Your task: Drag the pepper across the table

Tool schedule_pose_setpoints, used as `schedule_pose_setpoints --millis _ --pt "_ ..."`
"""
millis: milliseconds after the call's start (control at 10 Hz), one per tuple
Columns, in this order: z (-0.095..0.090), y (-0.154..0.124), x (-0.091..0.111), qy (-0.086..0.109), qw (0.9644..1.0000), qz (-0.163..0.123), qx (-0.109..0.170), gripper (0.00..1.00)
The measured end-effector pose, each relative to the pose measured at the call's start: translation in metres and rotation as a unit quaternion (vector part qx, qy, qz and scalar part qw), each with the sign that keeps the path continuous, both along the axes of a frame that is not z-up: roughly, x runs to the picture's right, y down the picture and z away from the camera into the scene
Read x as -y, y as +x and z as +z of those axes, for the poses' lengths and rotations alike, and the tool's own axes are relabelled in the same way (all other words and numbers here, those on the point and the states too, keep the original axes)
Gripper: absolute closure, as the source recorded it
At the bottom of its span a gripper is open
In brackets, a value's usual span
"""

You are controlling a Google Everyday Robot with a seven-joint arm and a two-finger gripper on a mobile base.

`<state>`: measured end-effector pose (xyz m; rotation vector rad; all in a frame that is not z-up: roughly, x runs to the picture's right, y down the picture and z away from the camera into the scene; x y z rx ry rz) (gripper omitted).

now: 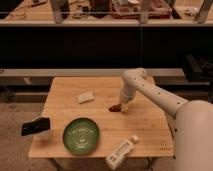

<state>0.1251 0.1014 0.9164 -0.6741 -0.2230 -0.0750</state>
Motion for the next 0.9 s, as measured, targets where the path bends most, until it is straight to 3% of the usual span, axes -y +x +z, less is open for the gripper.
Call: schedule_pose_setpoints --millis 700,900 --pt "-0.012 0.054 -0.013 0.01 0.9987 0.038 -0.033 0.99" --pt "-0.013 0.056 -0.017 0.009 0.999 0.031 -0.03 0.85"
